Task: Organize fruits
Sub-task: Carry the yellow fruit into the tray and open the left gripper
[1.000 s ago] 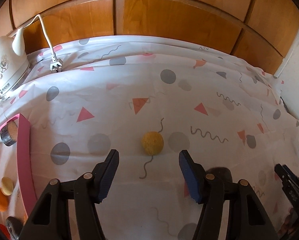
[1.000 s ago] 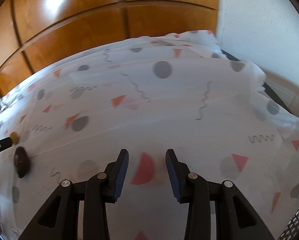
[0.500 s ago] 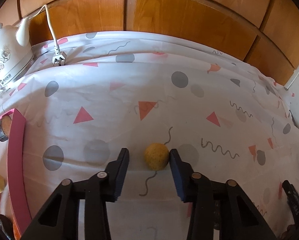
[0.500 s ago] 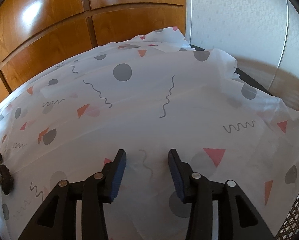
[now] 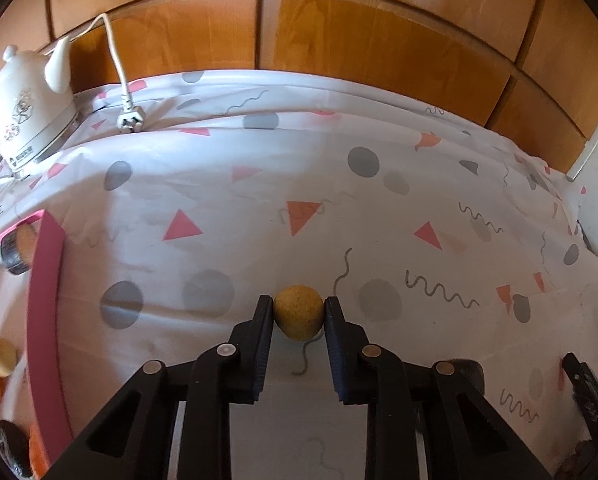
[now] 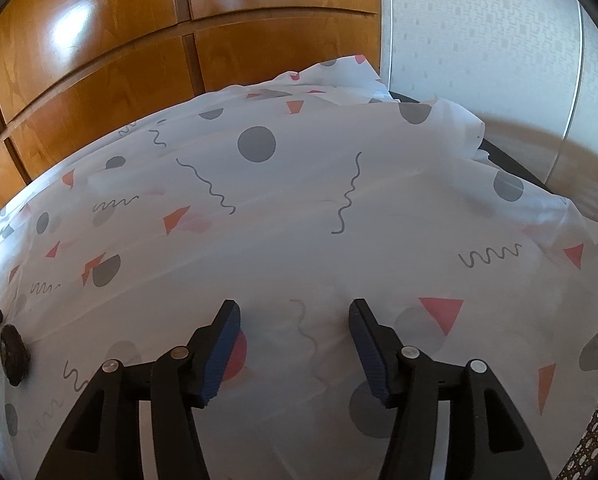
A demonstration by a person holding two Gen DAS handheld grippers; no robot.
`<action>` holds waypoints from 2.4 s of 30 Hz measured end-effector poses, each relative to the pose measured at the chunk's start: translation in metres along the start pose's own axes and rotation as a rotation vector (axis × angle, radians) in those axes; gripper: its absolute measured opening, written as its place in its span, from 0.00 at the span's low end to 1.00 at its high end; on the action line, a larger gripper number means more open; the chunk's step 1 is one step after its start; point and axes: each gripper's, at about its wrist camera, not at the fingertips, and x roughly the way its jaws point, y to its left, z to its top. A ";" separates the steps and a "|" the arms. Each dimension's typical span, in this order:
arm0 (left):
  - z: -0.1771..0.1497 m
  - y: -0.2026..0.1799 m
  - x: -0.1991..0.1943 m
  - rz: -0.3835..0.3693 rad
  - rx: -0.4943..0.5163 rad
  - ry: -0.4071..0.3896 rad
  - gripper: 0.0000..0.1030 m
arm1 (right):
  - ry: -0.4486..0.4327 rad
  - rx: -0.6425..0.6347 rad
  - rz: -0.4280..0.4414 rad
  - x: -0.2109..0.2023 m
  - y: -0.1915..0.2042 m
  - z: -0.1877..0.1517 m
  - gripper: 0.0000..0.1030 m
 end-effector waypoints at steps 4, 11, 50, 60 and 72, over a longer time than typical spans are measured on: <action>-0.004 0.007 -0.020 -0.009 -0.021 -0.031 0.25 | 0.000 -0.011 -0.004 0.001 0.002 0.000 0.60; -0.016 0.016 -0.067 -0.022 -0.022 -0.101 0.25 | 0.000 -0.011 -0.008 0.000 0.003 0.000 0.60; -0.124 0.199 -0.156 0.214 -0.329 -0.161 0.25 | 0.000 -0.054 -0.058 0.002 0.011 -0.001 0.61; -0.135 0.210 -0.148 0.237 -0.360 -0.131 0.26 | 0.001 -0.058 -0.065 0.002 0.012 -0.001 0.61; -0.140 0.211 -0.160 0.241 -0.389 -0.161 0.40 | 0.002 -0.057 -0.064 0.002 0.013 -0.001 0.61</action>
